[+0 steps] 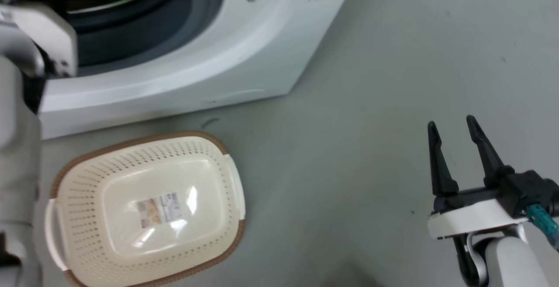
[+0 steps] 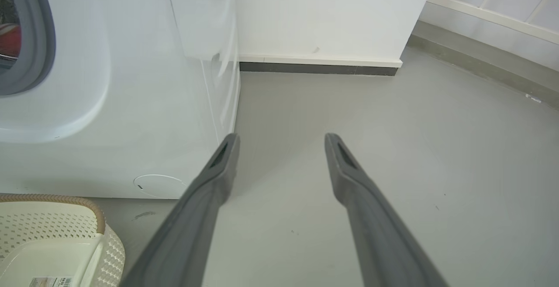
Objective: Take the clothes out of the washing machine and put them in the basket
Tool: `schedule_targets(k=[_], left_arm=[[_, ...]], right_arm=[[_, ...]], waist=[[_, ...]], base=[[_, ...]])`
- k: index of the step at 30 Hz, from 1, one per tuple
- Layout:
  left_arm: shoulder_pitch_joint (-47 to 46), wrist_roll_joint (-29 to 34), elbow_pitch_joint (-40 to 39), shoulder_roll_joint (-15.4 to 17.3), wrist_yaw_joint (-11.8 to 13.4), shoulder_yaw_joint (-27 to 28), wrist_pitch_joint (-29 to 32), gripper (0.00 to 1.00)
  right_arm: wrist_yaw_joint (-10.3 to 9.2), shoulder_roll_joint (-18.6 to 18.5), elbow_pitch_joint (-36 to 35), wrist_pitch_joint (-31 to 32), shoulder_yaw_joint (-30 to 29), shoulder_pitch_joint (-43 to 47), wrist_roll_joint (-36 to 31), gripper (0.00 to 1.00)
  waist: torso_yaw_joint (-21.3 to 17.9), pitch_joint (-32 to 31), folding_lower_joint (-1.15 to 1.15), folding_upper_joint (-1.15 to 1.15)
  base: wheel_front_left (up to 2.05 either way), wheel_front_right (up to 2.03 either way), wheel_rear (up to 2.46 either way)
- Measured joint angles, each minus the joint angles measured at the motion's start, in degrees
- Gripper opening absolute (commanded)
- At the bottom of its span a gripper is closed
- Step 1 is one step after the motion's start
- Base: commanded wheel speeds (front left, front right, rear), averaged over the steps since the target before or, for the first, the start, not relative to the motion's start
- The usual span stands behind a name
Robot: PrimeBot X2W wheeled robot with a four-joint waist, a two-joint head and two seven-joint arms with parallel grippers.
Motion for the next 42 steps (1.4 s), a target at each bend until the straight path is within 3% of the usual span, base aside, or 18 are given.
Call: schedule_targets(k=[7,14,27,30,40,41,42], left_arm=[[-14.86,-0.09,8.18,6.24,-0.25,-6.38,13.33,1.00],[-25.66,-2.74,11.31,11.55,-0.26,-12.76,24.77,1.00],[-32.48,-6.30,10.09,22.94,-0.29,-20.23,32.38,1.00],[-32.88,-7.90,9.47,24.21,-0.27,-21.17,33.54,1.00],[-33.15,-12.60,8.94,24.14,-0.26,-22.10,37.93,1.00],[-33.26,-12.80,8.91,24.08,-0.18,-22.04,37.99,0.85],[-33.30,-12.87,8.80,24.04,-0.19,-22.08,38.22,0.00]], right_arm=[[0.00,-0.01,-0.71,0.00,3.94,-1.93,3.25,1.00],[0.00,-0.04,-1.79,0.00,6.69,-2.26,5.04,1.00],[0.00,-0.02,-3.98,0.00,11.32,-2.46,6.83,1.00],[0.00,-0.03,-4.22,0.00,11.67,-2.40,7.03,1.00],[0.00,-0.02,-5.57,0.00,11.74,-1.80,7.06,1.00],[0.00,-0.02,-5.70,0.00,11.72,-1.80,7.11,1.00],[0.00,-0.02,-5.79,0.00,11.69,-1.80,7.23,1.00]], waist=[[-4.49,5.26,0.00,0.00],[-7.90,9.88,0.00,0.00],[-13.65,16.83,-0.01,0.00],[-14.64,18.01,-0.01,0.00],[-14.66,19.71,-0.02,0.00],[-14.63,19.82,-0.02,0.00],[-14.58,19.93,-0.02,0.00]], base=[[0.00,0.00,0.00],[0.00,0.00,0.00],[0.00,0.00,0.00],[0.00,0.00,0.00],[0.00,0.00,0.00],[0.00,0.00,0.00],[0.00,0.00,0.00]])
